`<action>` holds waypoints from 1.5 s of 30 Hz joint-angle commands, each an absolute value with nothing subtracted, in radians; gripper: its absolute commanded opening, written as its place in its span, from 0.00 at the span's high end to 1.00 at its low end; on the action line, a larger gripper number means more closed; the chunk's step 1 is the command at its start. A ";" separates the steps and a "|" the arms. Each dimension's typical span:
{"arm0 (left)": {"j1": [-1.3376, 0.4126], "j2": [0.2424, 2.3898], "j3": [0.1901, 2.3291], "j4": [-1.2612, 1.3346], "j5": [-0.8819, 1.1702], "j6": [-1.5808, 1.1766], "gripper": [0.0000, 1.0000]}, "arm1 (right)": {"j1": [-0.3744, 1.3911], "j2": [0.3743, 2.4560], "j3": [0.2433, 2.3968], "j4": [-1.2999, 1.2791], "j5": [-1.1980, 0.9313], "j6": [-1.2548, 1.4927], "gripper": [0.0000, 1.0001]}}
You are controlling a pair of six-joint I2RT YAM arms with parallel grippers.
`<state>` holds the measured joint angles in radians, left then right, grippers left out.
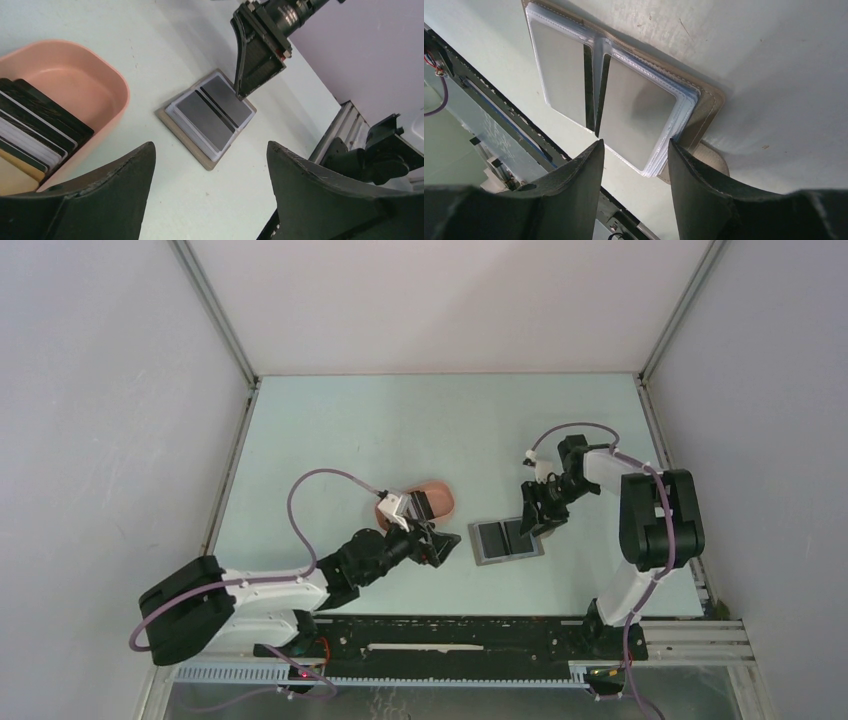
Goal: Put the credit cards into the card holder
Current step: Turn over the card holder at the center of the board.
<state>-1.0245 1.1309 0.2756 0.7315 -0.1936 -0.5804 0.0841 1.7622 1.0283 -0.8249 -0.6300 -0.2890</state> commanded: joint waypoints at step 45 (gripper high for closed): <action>-1.021 1.397 0.347 0.919 -0.030 -0.661 0.24 | 0.087 1.780 1.098 -0.899 -0.933 -0.315 0.59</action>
